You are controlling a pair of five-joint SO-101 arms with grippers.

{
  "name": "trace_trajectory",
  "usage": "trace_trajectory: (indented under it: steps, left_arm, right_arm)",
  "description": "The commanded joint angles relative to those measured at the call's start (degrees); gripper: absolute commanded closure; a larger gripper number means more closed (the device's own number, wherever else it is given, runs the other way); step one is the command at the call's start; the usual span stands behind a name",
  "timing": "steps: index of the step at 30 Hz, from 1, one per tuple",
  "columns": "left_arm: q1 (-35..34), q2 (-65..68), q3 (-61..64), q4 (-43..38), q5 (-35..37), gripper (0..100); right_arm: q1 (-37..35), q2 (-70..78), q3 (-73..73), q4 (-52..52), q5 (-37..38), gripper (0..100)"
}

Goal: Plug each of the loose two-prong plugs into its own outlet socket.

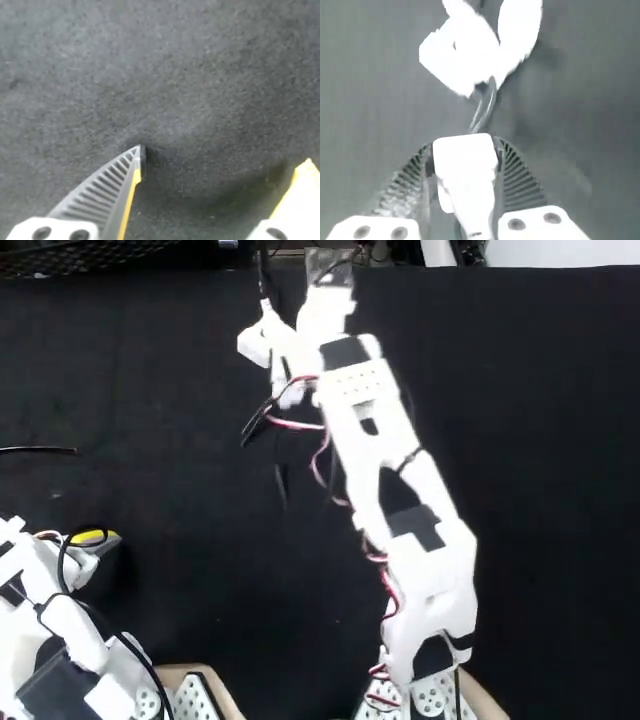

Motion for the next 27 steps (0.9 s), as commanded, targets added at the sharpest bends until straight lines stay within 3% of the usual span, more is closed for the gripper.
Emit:
trace_trajectory:
  steps: [1, 13, 19, 27]
  left_arm:
    - [0.66, -0.18, -0.04, -0.79, 0.44, 55]
    - [0.66, 0.0, -0.13, -0.88, 0.44, 55]
    - [0.66, 0.18, -0.22, -0.88, 0.44, 55]
    - [0.66, 0.18, -0.22, -0.88, 0.44, 55]
  right_arm:
    - [3.52, 1.36, -3.56, -12.13, 3.69, 98.5]
    - [10.46, 25.89, -17.71, -37.27, 4.57, 98.5]
    - [13.63, 39.16, -29.85, -33.67, 5.8, 92.3]
    - [15.74, 44.88, -52.35, -12.31, 15.21, 72.2]
